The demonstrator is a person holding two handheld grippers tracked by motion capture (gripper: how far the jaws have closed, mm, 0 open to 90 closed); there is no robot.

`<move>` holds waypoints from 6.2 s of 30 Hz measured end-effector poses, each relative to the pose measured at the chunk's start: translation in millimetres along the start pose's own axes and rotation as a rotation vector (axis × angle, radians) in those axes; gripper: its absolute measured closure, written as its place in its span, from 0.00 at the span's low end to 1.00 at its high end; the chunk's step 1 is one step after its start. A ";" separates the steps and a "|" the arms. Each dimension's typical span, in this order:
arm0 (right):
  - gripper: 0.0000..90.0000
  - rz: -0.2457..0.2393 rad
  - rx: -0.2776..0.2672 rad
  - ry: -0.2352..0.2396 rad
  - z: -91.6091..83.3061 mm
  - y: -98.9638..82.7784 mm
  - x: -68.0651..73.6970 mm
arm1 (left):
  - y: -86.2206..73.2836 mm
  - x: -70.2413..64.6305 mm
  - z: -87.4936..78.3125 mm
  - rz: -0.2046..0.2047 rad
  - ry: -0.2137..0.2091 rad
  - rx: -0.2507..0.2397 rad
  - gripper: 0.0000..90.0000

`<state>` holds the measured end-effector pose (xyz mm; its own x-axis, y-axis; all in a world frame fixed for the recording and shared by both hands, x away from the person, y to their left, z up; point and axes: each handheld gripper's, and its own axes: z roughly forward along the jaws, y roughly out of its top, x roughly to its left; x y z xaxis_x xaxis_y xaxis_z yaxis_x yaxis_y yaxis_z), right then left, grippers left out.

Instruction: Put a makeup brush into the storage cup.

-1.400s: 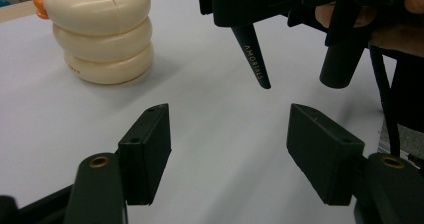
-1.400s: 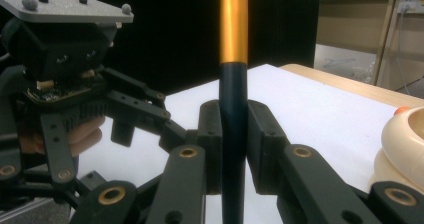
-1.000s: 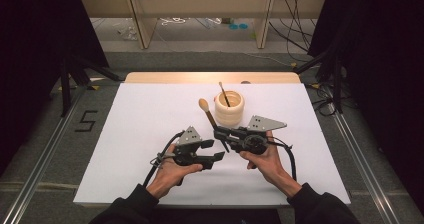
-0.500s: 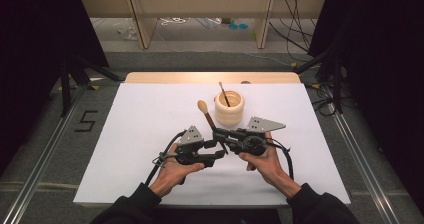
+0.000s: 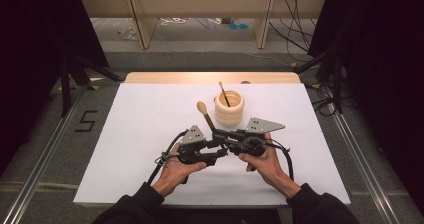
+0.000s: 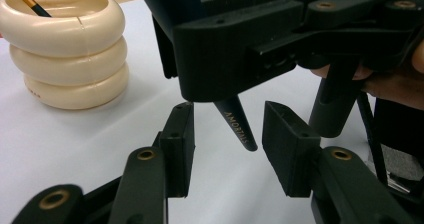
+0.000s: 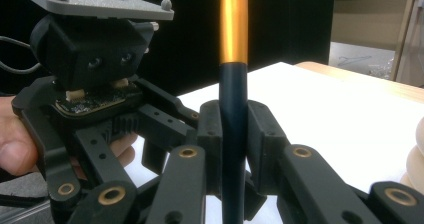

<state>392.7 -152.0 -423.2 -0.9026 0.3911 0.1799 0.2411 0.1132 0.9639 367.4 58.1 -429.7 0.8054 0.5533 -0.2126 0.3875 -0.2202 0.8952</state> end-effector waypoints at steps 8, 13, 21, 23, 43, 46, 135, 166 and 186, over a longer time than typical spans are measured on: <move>0.87 -0.004 -0.003 0.005 1.0 -0.9 0.3 | 0.7 -0.5 1.5 0.001 0.005 -0.015 0.69; 0.87 -0.022 -0.012 -0.002 1.3 -0.9 -0.1 | 0.8 0.4 2.2 0.001 -0.007 -0.023 0.79; 0.87 -0.020 -0.002 0.007 -0.5 -0.1 0.5 | -0.9 6.8 -0.4 -0.028 0.001 -0.013 0.87; 0.87 -0.034 0.004 -0.003 -1.0 0.3 1.0 | -1.2 8.1 -1.3 -0.038 0.006 -0.008 0.89; 0.82 -0.072 0.008 -0.027 -1.7 3.9 2.8 | -6.5 6.8 3.7 0.019 0.060 0.091 0.90; 0.85 -0.070 0.021 -0.020 -1.3 3.7 3.7 | -6.3 5.9 3.3 0.038 0.063 0.101 0.90; 0.87 -0.001 -0.059 -0.284 -14.6 77.5 -85.6 | -51.9 6.3 -78.2 0.069 0.137 0.088 0.27; 0.87 0.018 -0.005 -0.375 16.3 64.7 -132.0 | -54.4 4.3 -82.1 0.080 0.140 0.084 0.27; 0.87 0.025 0.066 -0.372 31.0 40.5 -137.6 | -53.9 4.4 -81.2 0.091 0.133 0.085 0.27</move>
<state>537.7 -172.9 -415.0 -0.7076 0.6984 0.1075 0.2944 0.1530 0.9434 313.6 137.6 -447.0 0.7748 0.6280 -0.0735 0.3570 -0.3386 0.8706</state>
